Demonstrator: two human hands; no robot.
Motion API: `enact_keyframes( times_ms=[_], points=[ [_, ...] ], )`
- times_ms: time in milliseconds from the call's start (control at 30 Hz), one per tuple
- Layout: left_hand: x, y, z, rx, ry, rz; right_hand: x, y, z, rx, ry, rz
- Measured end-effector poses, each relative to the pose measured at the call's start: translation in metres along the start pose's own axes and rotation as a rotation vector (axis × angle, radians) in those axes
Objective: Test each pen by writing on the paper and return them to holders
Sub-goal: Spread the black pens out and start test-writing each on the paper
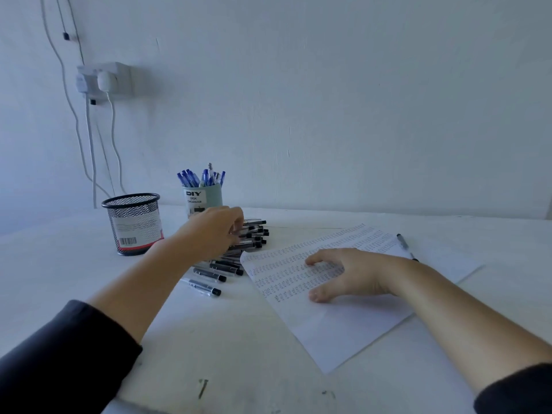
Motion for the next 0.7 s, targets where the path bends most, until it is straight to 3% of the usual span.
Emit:
enact_keyframes(
  times_ms=[233,433,700],
  points=[
    [-0.029,0.013,0.032,-0.532,0.208,-0.177,-0.001,-0.002,0.001,0.016,-0.001,0.014],
    [-0.059,0.030,0.029,-0.662,0.034,-0.167,-0.002,-0.003,-0.001,0.029,0.014,0.017],
    [-0.068,0.037,0.026,-0.701,0.057,-0.249,-0.002,-0.005,-0.001,0.026,0.007,0.020]
  ],
)
Point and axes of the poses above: each hand's wrist, its own y-axis away from the middle knuckle, its own z-axis out of the back of the hand, x = y × z, the point moved 7 cm from there along -y, towards the middle knuckle, and after that the axes turned 2 degrees about x, right-handed, at the moved point
